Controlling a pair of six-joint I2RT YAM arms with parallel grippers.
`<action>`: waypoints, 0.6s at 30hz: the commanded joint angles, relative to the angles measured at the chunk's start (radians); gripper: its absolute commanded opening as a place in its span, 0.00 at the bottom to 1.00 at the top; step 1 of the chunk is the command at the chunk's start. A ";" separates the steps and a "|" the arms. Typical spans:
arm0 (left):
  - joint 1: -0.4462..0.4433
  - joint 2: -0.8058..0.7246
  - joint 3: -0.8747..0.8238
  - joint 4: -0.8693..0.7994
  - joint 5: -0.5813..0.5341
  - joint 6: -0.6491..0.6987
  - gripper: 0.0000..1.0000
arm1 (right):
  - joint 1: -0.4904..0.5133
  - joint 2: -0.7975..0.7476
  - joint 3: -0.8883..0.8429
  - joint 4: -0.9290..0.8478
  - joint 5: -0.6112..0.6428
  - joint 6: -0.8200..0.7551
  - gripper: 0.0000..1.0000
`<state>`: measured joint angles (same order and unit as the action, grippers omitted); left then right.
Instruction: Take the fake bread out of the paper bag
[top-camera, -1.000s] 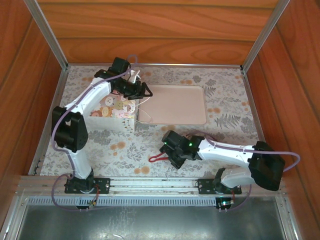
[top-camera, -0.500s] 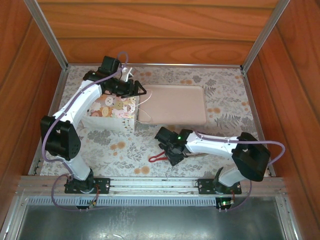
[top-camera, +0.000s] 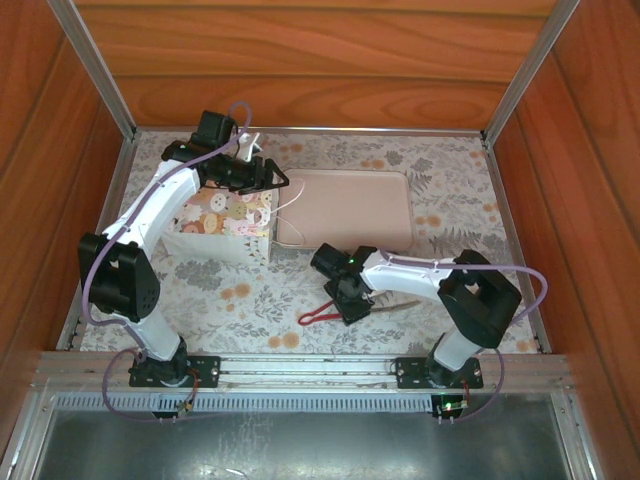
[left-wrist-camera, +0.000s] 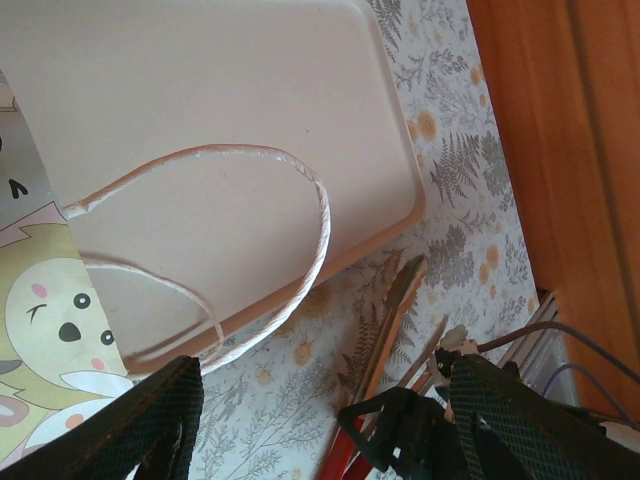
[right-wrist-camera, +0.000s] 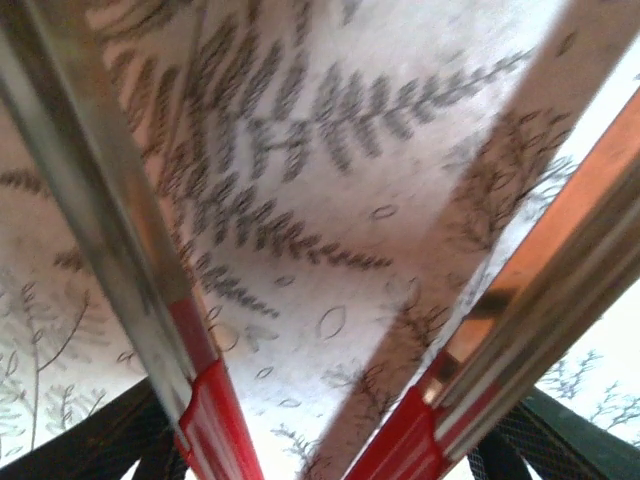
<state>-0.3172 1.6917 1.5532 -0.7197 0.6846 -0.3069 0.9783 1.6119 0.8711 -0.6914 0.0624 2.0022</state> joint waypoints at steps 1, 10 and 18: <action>0.011 -0.021 -0.014 -0.011 0.007 0.017 0.69 | -0.026 -0.080 -0.085 -0.103 0.033 0.060 0.70; 0.010 -0.004 -0.007 -0.011 0.012 0.014 0.69 | -0.264 -0.298 -0.255 -0.109 0.102 -0.193 0.62; 0.011 -0.011 -0.012 -0.012 0.008 0.006 0.69 | -0.593 -0.393 -0.263 -0.077 0.143 -0.602 0.62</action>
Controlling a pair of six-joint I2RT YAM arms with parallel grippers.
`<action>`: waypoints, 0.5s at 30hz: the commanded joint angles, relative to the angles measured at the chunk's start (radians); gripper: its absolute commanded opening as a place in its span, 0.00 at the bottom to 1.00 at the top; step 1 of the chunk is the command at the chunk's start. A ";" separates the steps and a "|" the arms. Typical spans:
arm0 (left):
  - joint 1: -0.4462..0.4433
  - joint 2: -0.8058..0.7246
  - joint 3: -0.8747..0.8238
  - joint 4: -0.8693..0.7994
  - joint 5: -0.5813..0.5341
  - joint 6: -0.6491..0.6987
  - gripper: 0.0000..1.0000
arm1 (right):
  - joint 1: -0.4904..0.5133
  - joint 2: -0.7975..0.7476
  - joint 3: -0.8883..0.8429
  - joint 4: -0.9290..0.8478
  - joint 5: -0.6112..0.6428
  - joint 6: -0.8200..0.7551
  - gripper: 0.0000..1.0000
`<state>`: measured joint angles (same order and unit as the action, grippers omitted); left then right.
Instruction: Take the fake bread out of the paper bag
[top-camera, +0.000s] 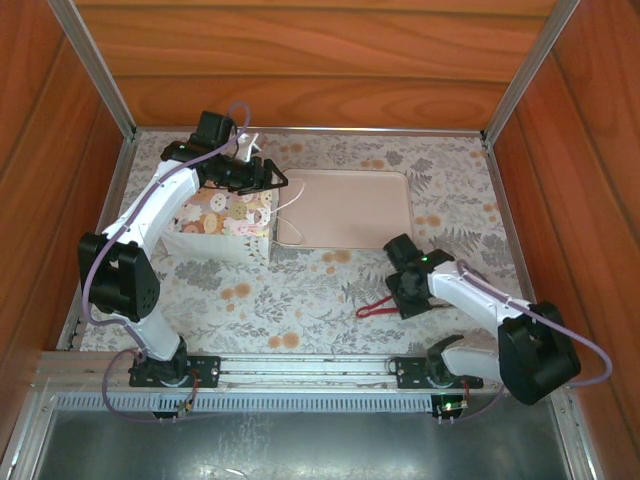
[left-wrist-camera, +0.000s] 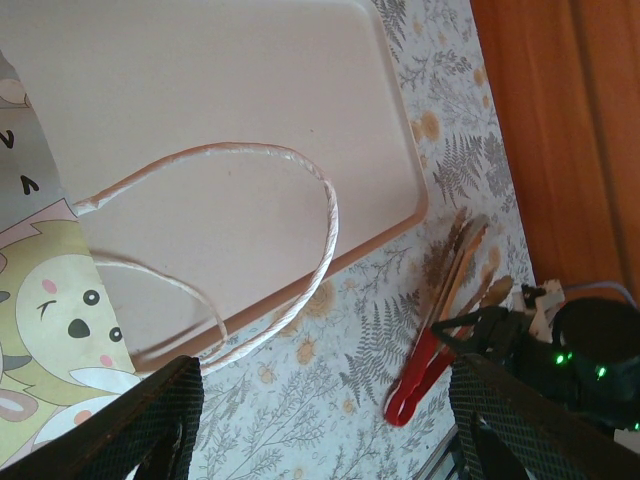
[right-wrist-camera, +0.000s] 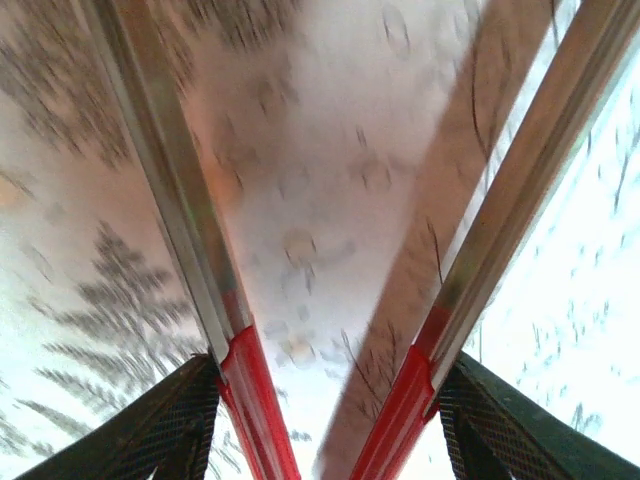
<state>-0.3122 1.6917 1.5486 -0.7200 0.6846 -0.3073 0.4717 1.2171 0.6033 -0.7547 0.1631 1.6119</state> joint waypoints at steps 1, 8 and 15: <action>0.005 -0.014 -0.009 -0.012 0.009 0.005 0.69 | -0.138 0.016 0.016 -0.013 0.036 -0.267 0.62; 0.006 -0.041 -0.032 -0.012 0.001 0.005 0.69 | -0.414 0.226 0.135 0.055 -0.023 -0.647 0.60; 0.007 -0.065 -0.054 -0.013 -0.015 0.007 0.69 | -0.457 0.463 0.421 -0.025 -0.006 -1.023 0.61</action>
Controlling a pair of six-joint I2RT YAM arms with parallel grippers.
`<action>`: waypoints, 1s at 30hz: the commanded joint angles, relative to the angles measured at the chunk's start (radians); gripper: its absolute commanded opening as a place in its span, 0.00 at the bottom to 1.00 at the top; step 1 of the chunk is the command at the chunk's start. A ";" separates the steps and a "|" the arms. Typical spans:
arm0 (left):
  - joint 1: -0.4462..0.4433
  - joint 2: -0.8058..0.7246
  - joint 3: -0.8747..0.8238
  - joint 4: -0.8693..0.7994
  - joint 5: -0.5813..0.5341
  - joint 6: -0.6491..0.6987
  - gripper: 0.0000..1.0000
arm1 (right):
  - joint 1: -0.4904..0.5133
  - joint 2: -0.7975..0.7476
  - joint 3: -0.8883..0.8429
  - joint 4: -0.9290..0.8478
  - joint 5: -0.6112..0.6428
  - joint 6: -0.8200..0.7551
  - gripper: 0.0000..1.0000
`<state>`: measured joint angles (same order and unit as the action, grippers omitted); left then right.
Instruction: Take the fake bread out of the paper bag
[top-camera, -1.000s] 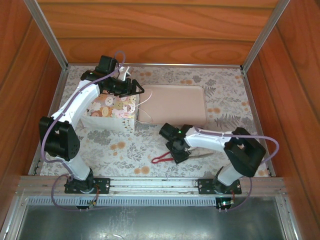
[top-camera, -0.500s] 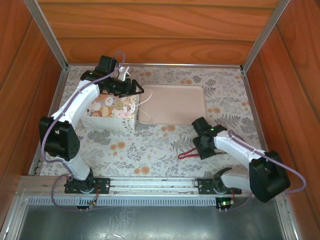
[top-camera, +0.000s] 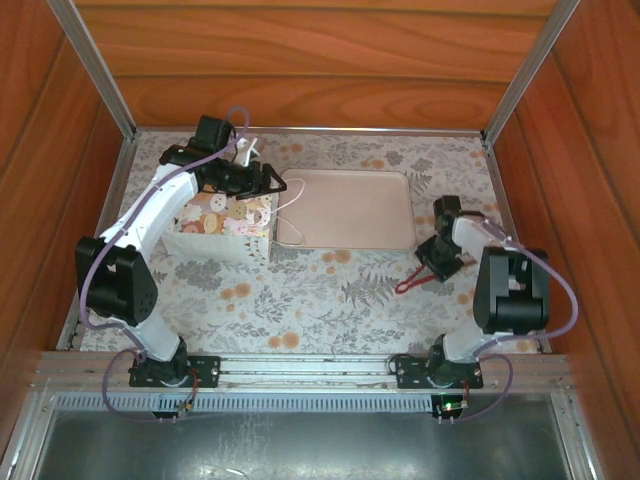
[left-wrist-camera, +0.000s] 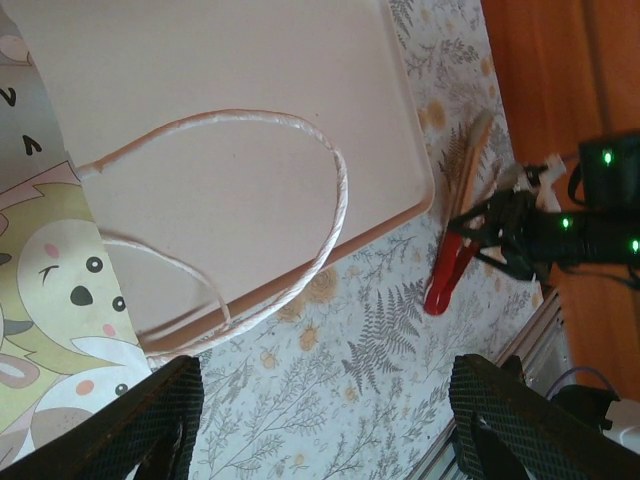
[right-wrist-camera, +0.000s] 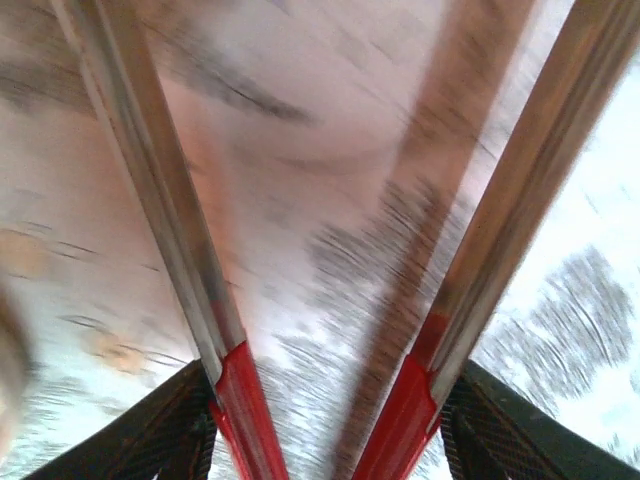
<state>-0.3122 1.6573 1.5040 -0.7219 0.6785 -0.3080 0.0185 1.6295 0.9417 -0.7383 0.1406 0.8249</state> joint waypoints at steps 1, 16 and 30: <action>0.008 -0.033 -0.010 -0.012 -0.011 0.006 0.69 | -0.004 0.093 0.122 -0.049 0.019 -0.296 0.61; 0.039 -0.061 -0.020 -0.014 -0.012 0.012 0.69 | -0.019 0.323 0.370 -0.171 0.161 -0.840 0.63; 0.050 -0.068 -0.012 -0.016 -0.010 0.021 0.70 | -0.111 0.246 0.414 -0.324 -0.067 -0.808 0.79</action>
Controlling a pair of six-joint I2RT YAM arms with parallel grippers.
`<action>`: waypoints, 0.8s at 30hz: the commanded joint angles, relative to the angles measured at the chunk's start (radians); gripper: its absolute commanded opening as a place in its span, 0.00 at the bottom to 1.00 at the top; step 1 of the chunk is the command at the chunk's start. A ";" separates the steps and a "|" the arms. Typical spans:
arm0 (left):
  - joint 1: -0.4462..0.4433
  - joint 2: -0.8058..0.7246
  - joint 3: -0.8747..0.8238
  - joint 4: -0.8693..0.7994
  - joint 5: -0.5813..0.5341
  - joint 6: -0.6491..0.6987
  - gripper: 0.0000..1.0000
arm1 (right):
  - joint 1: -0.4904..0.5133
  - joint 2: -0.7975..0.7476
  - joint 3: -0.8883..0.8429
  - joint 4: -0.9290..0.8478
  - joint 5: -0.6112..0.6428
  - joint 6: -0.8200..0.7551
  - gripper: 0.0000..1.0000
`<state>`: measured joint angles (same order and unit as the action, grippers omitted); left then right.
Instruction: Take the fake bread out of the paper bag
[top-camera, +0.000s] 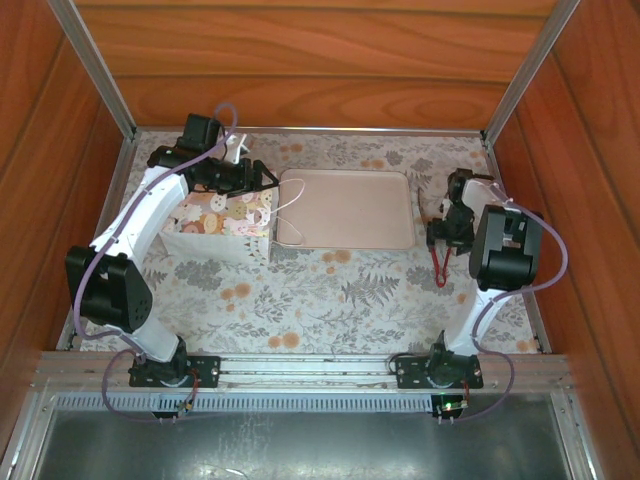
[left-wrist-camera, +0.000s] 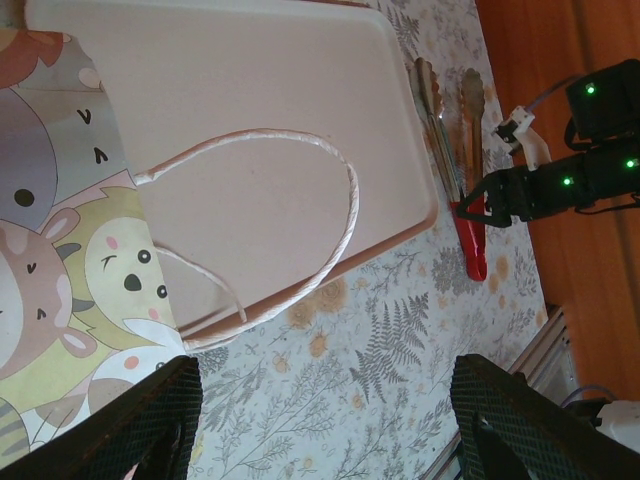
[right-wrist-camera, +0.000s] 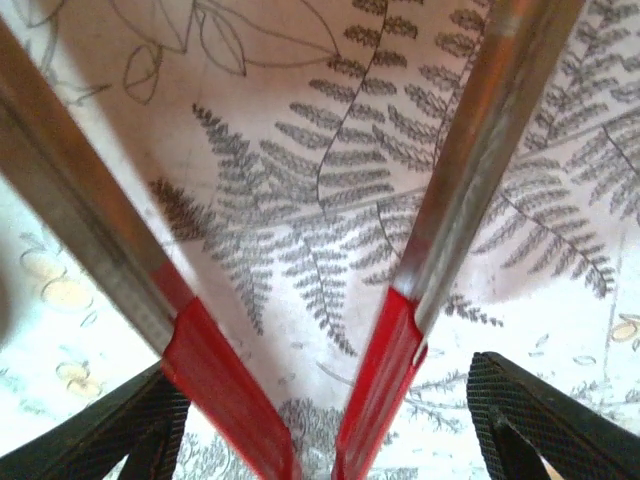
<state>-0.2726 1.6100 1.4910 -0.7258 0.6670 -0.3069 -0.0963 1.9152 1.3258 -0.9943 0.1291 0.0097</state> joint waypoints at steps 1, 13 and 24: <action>0.011 -0.018 0.004 -0.012 0.003 0.020 0.70 | 0.003 -0.030 0.039 -0.082 -0.064 0.001 0.80; 0.015 -0.020 -0.003 -0.012 0.007 0.025 0.70 | 0.007 0.088 0.124 -0.201 -0.018 -0.028 0.79; 0.019 -0.032 -0.006 -0.012 0.005 0.022 0.70 | 0.009 0.165 0.156 -0.176 0.031 -0.072 0.75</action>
<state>-0.2607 1.6085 1.4910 -0.7265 0.6670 -0.3058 -0.0914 2.0613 1.4601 -1.1519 0.1410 -0.0231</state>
